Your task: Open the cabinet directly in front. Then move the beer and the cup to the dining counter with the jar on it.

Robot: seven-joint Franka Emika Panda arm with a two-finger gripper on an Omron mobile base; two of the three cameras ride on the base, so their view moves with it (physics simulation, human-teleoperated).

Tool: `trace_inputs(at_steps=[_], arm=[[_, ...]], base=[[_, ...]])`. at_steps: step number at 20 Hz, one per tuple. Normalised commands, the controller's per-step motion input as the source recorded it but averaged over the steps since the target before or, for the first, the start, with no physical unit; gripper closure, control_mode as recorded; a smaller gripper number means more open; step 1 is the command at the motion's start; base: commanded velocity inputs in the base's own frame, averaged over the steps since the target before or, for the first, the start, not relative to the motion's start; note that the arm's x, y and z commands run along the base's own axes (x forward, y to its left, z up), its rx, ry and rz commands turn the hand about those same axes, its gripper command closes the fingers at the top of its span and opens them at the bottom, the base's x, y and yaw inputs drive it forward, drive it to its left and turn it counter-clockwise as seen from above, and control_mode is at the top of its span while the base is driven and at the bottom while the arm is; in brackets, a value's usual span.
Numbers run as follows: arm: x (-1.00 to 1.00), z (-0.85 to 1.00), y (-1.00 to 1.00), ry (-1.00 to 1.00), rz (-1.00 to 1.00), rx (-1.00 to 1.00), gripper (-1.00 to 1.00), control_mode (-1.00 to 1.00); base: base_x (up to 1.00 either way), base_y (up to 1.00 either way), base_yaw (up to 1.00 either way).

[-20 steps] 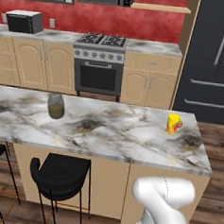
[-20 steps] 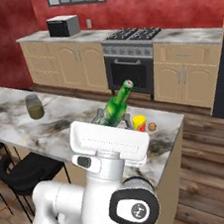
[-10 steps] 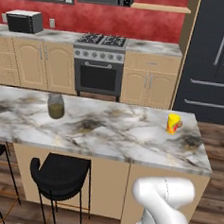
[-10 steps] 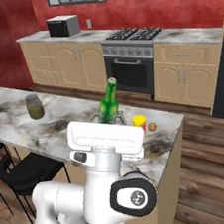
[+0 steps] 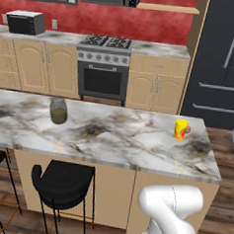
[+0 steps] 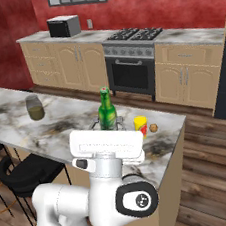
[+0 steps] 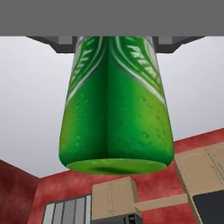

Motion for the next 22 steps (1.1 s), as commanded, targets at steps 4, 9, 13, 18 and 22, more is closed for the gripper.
trace_inputs(at_steps=[4,9,13,18,22], arm=[[-0.15,-0.09,0.00,0.11,0.01,-0.25,1.00,-1.00],[-0.02,-0.06,0.00,0.09,0.01,-0.20,1.00,-1.00],[-0.06,-0.13,0.00,0.11,0.00,-0.11,1.00,-1.00],[-0.06,-0.27,-0.05,0.15,0.00,0.00,1.00,-1.00],[-0.01,-0.27,-0.04,0.16,0.00,0.00,1.00,-1.00]], base=[[0.00,0.00,0.00],[0.00,0.00,0.00],[0.00,0.00,0.00],[0.00,0.00,0.00],[0.00,0.00,0.00]])
